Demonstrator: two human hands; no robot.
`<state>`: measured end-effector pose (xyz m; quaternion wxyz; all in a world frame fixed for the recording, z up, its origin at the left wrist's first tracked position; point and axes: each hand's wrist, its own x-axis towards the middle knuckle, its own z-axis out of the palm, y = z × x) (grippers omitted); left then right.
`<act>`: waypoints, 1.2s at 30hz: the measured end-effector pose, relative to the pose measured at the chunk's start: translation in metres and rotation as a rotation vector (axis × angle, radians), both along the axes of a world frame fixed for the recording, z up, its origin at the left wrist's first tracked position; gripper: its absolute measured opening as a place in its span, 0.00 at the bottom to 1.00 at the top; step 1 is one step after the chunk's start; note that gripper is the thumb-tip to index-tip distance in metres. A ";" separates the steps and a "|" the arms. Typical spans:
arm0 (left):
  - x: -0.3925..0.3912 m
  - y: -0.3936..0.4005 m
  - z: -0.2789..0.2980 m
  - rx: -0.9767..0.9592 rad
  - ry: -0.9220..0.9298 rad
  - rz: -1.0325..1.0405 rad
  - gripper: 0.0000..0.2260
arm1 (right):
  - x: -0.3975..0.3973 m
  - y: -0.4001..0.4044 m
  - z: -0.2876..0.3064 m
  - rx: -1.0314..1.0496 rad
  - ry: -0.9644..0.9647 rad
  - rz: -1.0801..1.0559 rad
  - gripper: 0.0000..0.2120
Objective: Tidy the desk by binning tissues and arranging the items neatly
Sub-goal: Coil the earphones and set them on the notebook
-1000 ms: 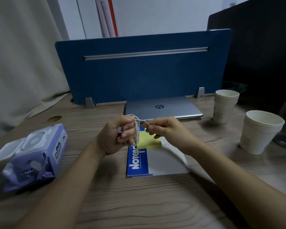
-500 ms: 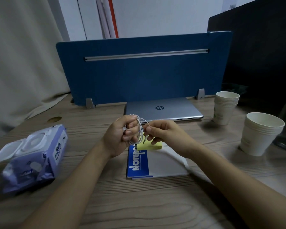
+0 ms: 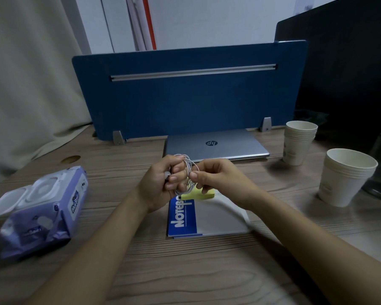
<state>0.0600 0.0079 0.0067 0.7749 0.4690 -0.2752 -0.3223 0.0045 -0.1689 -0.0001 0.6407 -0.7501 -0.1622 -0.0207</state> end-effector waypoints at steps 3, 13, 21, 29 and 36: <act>0.000 -0.001 -0.001 -0.019 0.009 -0.025 0.14 | -0.001 0.000 0.001 -0.008 -0.001 0.004 0.09; -0.001 -0.001 0.000 -0.029 0.038 -0.039 0.14 | 0.000 0.000 0.001 -0.022 -0.004 -0.012 0.06; 0.002 -0.001 -0.001 0.128 -0.094 0.119 0.16 | 0.003 -0.002 0.001 0.004 0.016 0.003 0.05; 0.007 -0.009 -0.009 0.388 -0.427 0.410 0.13 | 0.007 -0.010 0.001 -0.003 0.043 -0.106 0.09; 0.009 -0.006 -0.016 0.759 -0.762 0.574 0.05 | 0.011 -0.012 -0.002 -0.067 0.262 -0.207 0.06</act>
